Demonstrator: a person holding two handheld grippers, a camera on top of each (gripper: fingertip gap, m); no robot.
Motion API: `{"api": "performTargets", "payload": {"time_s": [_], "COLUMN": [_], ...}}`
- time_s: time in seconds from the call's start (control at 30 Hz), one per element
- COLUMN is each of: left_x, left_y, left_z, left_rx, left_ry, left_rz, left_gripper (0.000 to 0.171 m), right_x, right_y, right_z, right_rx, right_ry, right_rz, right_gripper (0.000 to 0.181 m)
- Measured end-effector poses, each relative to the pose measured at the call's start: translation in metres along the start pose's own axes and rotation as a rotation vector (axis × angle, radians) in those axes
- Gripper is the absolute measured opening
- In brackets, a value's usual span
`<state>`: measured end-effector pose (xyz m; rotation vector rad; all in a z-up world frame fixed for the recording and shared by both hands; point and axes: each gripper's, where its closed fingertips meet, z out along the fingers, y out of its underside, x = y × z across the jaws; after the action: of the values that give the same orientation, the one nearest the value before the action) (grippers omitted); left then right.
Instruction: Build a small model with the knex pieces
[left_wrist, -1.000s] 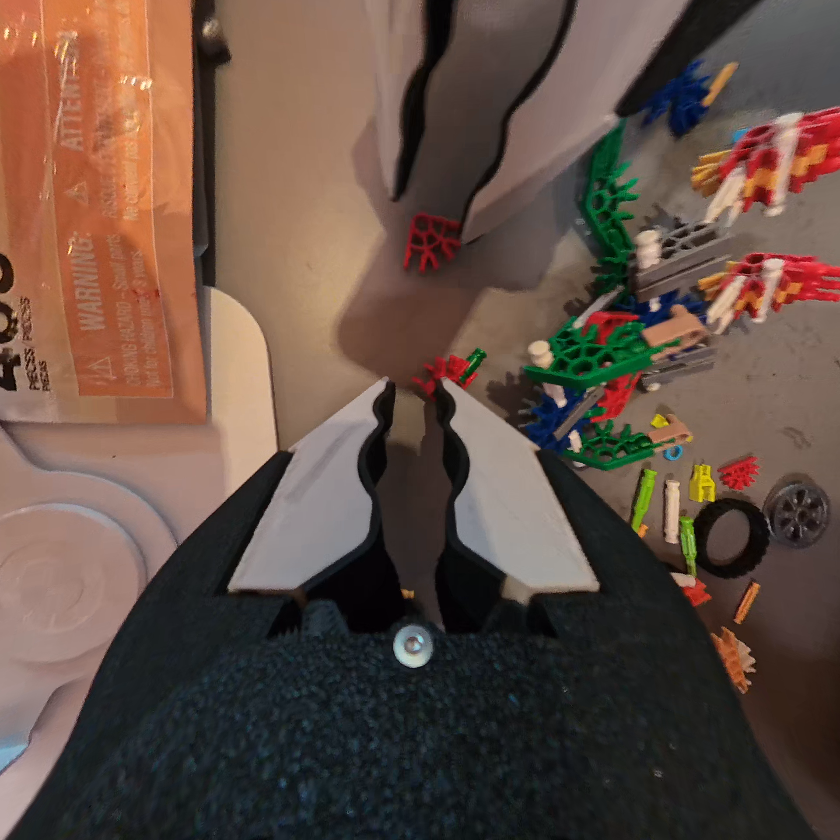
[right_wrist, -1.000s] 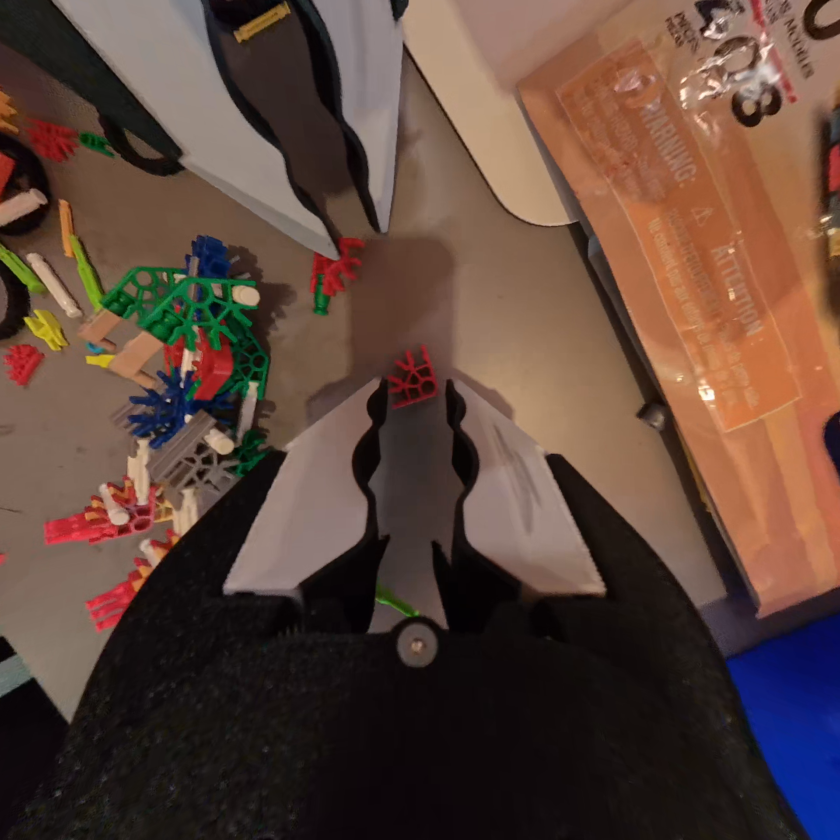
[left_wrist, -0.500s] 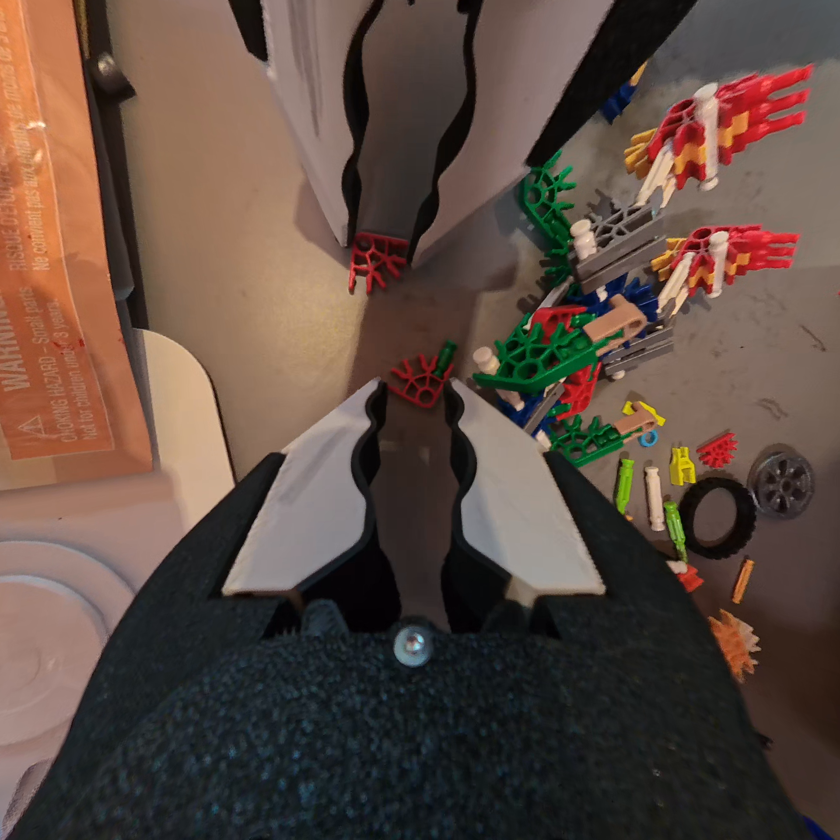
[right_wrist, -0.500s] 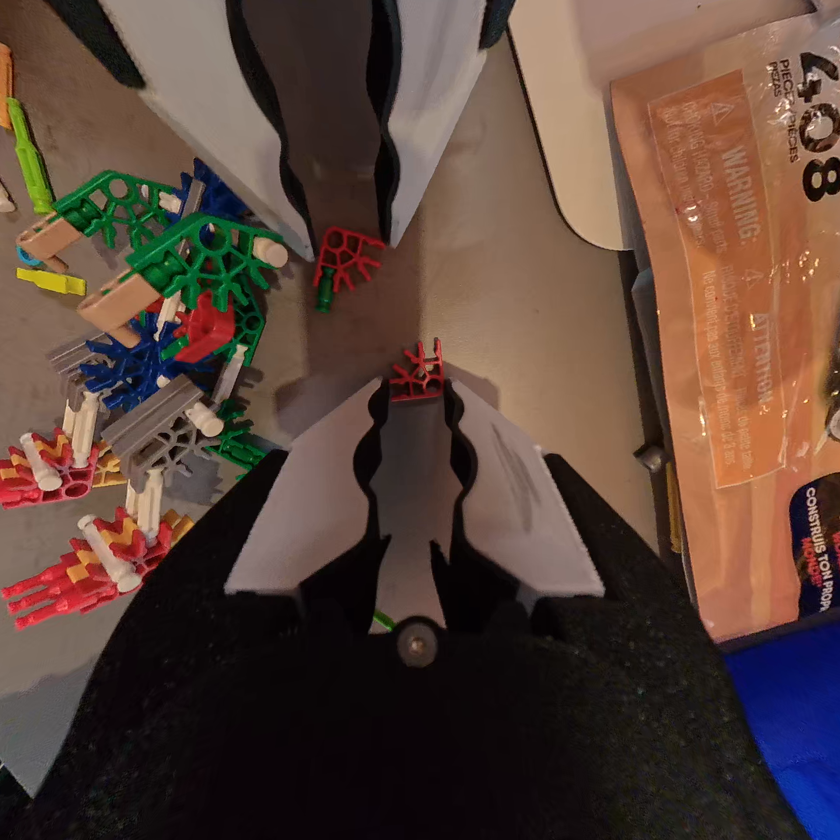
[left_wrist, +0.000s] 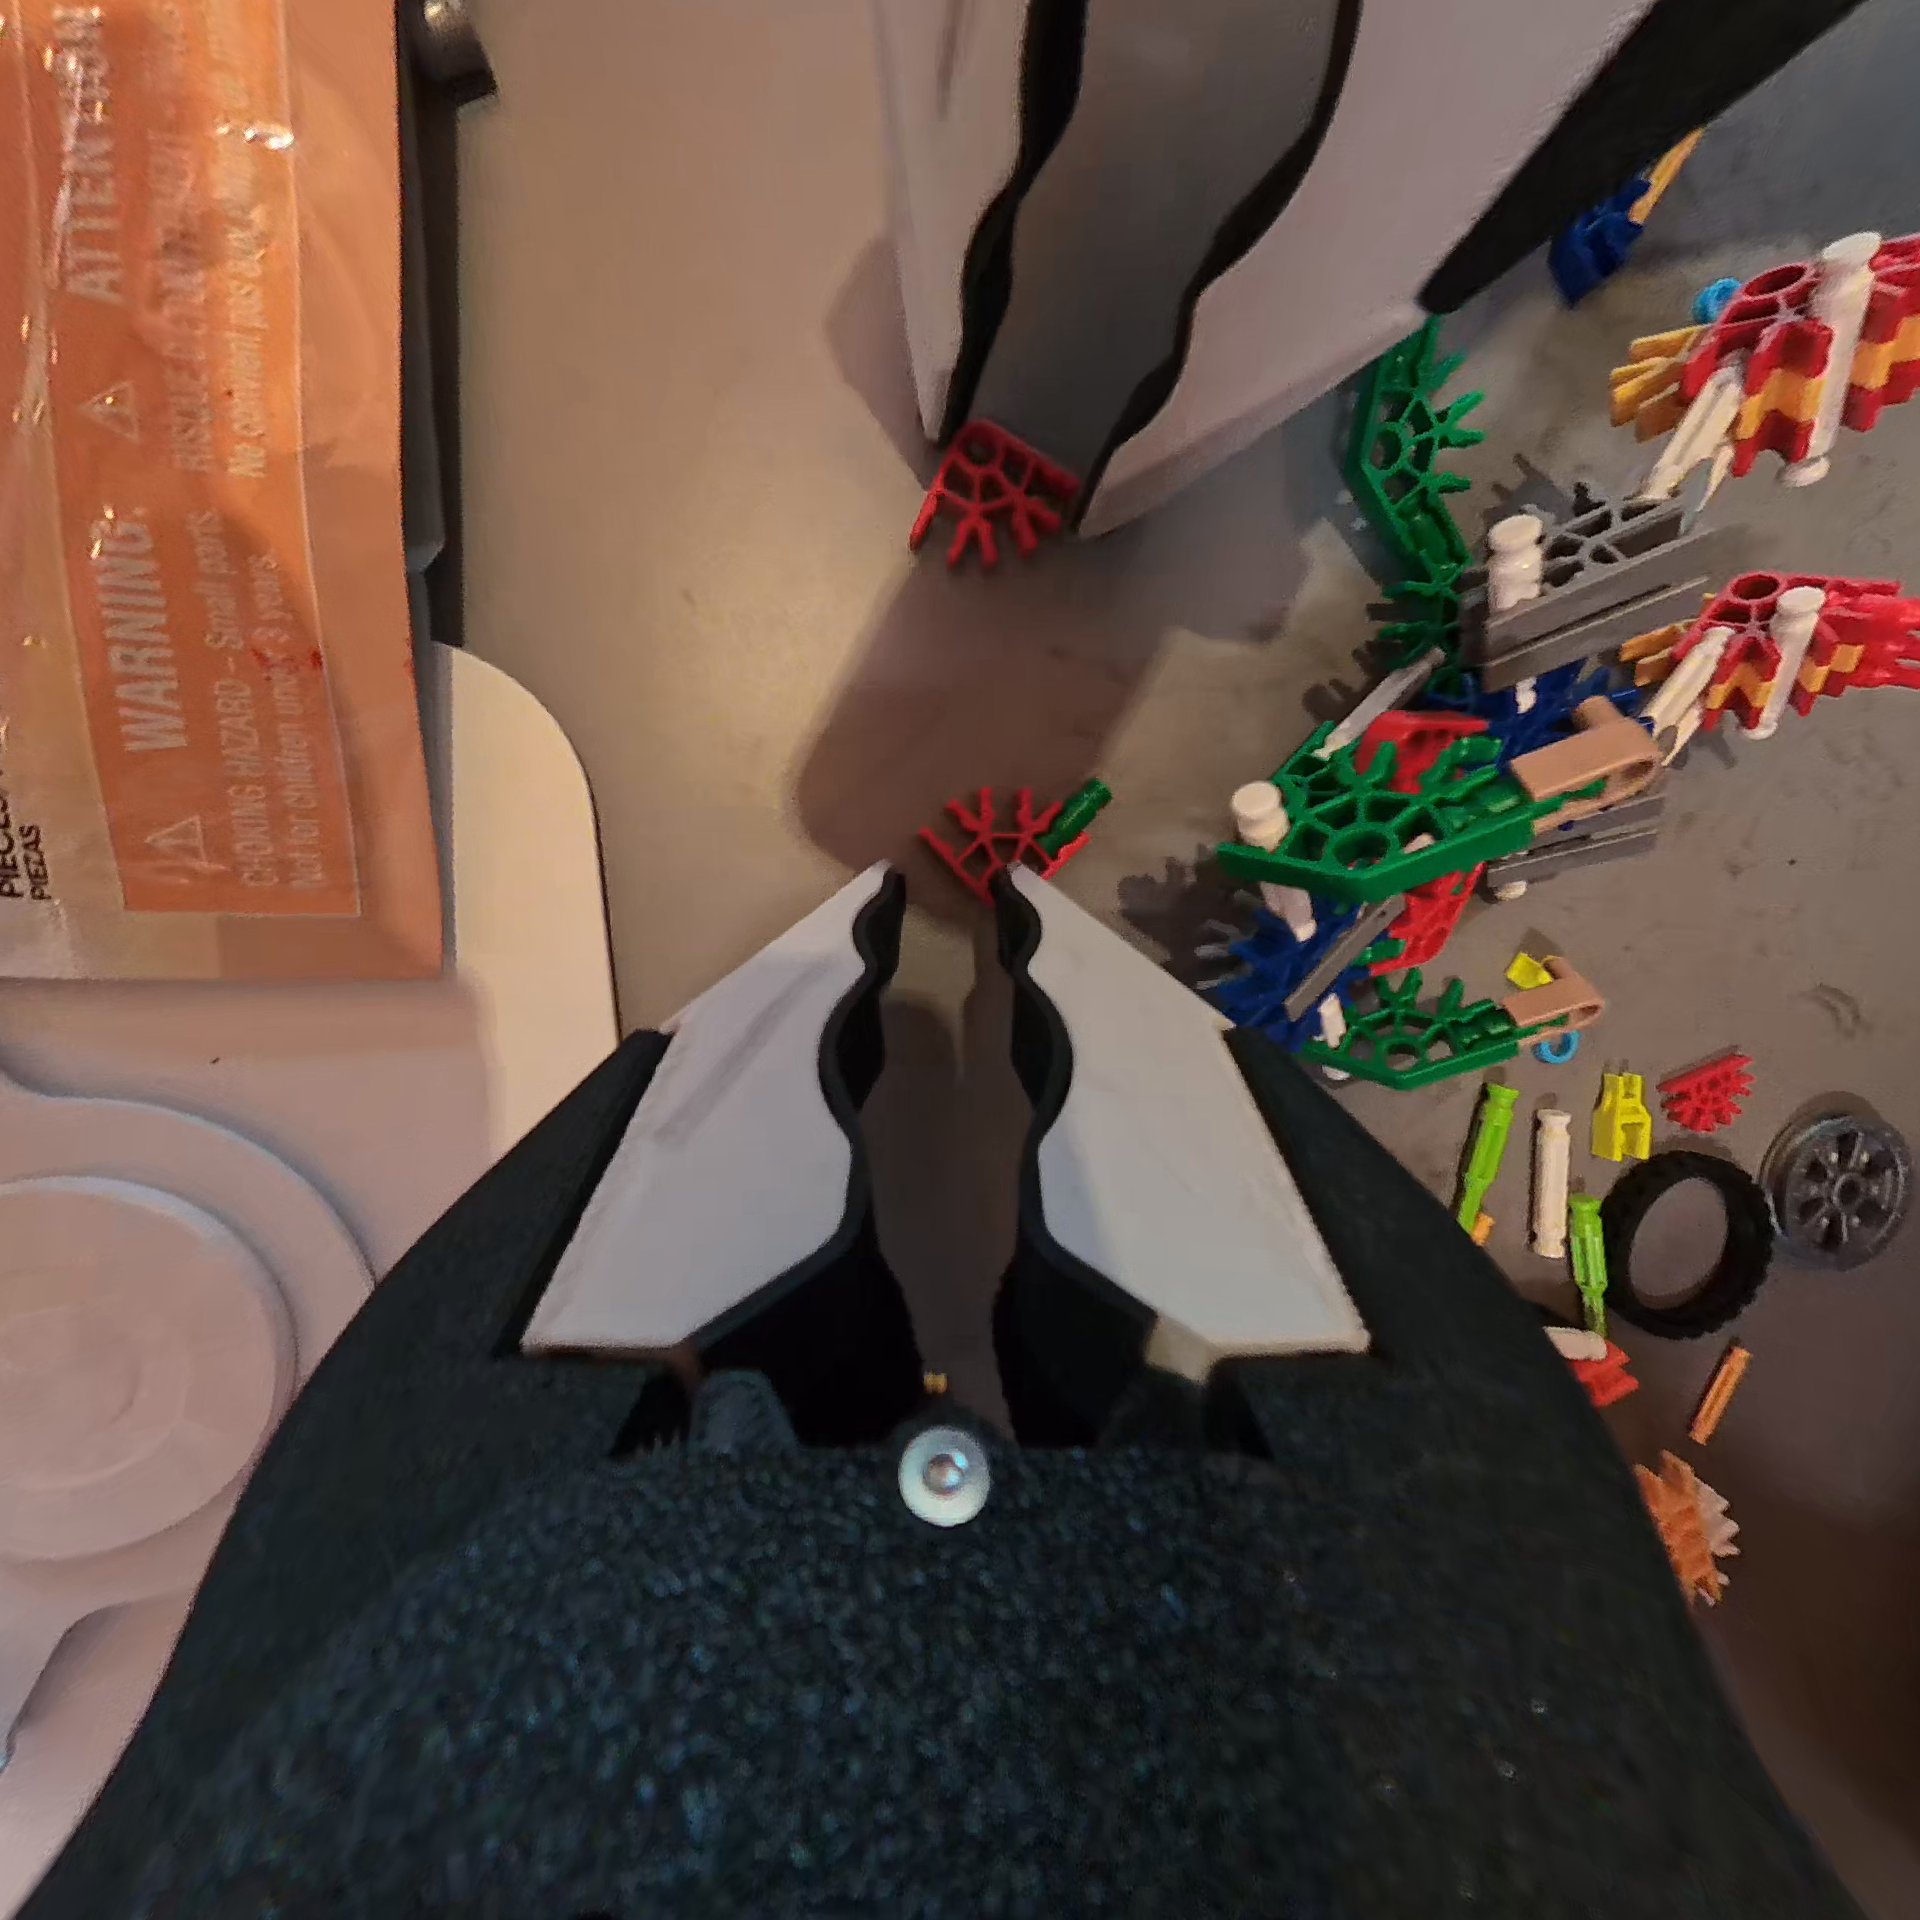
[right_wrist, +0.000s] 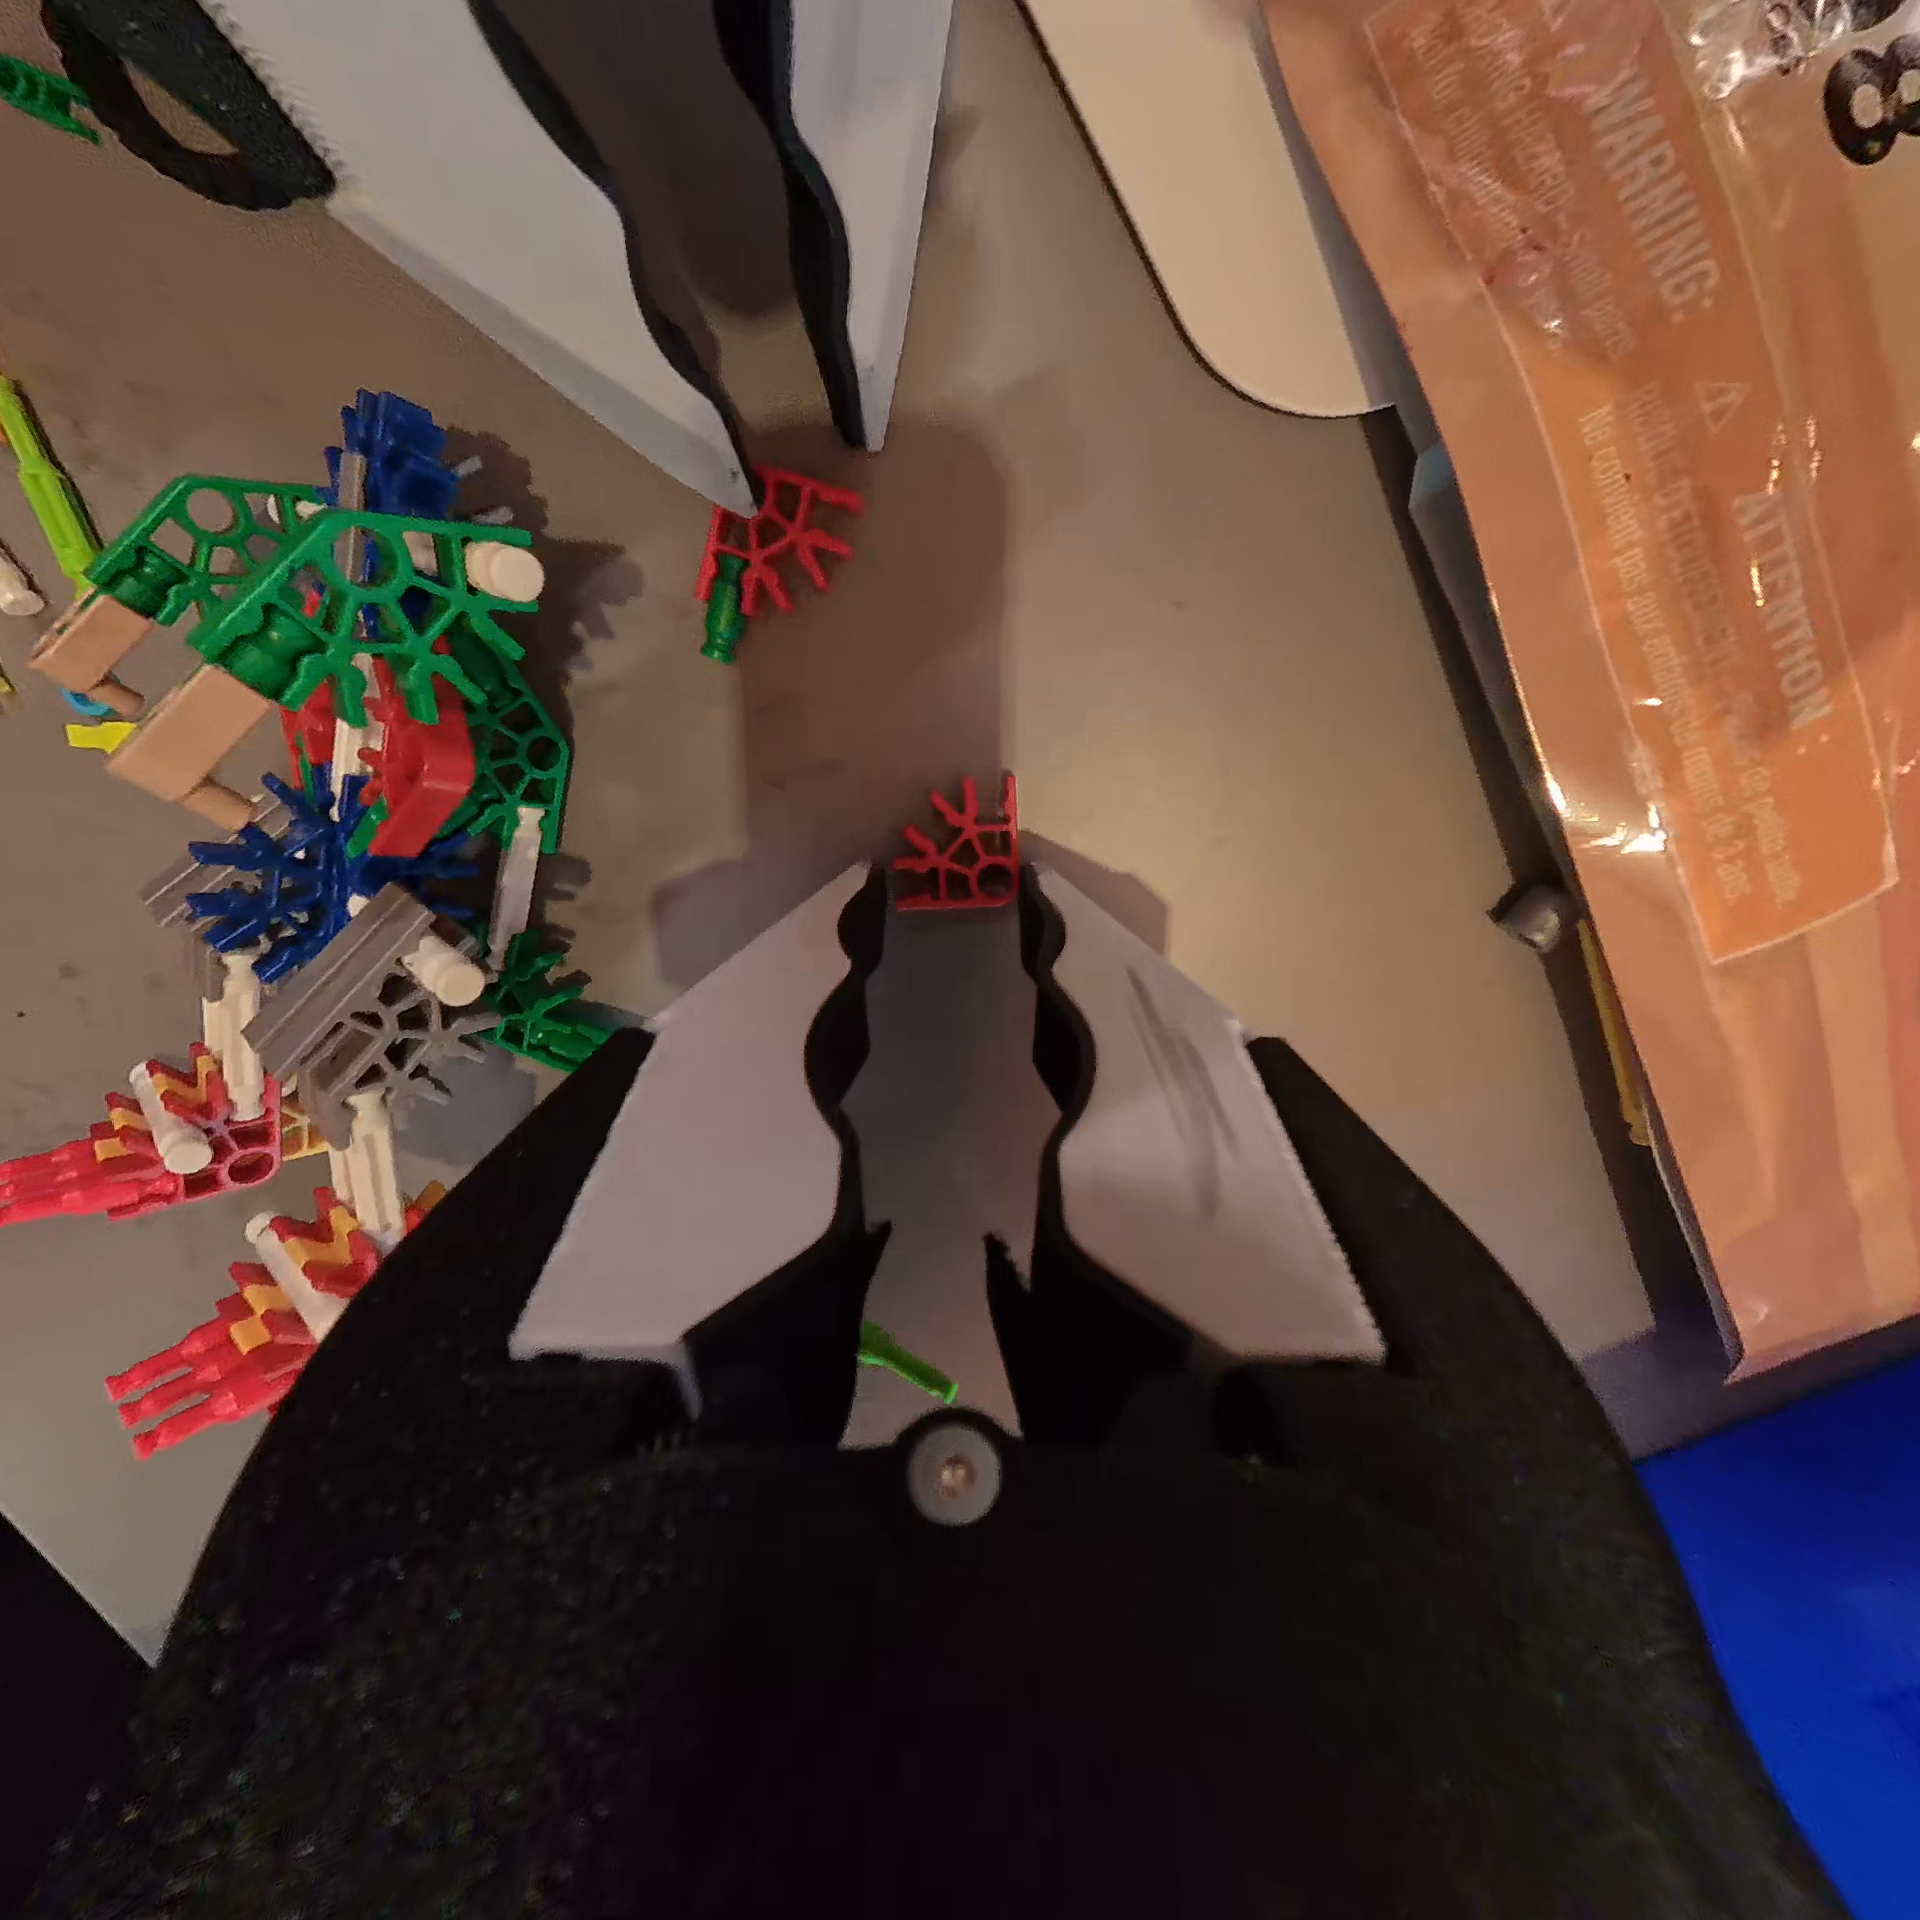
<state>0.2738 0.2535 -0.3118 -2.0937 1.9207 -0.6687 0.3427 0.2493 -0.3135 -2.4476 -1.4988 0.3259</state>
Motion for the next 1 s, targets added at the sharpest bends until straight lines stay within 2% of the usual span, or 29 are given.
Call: {"api": "performTargets", "payload": {"time_s": [0.13, 0.33, 0.47, 0.67, 0.8, 1.0], "left_x": [-0.009, -0.011, -0.012, -0.009, -0.007, -0.004], "left_y": [0.0, 0.001, 0.001, 0.001, 0.001, 0.002], "left_z": [-0.002, -0.003, -0.003, -0.003, -0.003, -0.003], "left_rx": [0.004, 0.01, 0.014, 0.017, 0.018, 0.018], "left_ry": [-0.034, -0.034, -0.03, -0.013, 0.006, 0.021], "left_rz": [-0.033, -0.056, -0.069, -0.063, -0.063, -0.059], "left_gripper": [0.013, 0.013, 0.016, 0.016, 0.018, 0.018], "right_x": [-0.002, -0.001, -0.006, -0.005, -0.013, -0.005], "right_y": [-0.001, 0.0, -0.004, 0.0, -0.002, 0.003], "right_z": [0.001, 0.001, 0.0, 0.0, -0.003, -0.003], "right_rx": [0.008, -0.002, 0.022, 0.012, 0.027, 0.007], "right_ry": [-0.002, 0.021, -0.029, -0.013, -0.058, -0.014], "right_rz": [-0.025, -0.047, 0.001, -0.012, -0.02, -0.036], "right_gripper": [0.029, 0.024, 0.024, 0.027, 0.026, 0.027]}}
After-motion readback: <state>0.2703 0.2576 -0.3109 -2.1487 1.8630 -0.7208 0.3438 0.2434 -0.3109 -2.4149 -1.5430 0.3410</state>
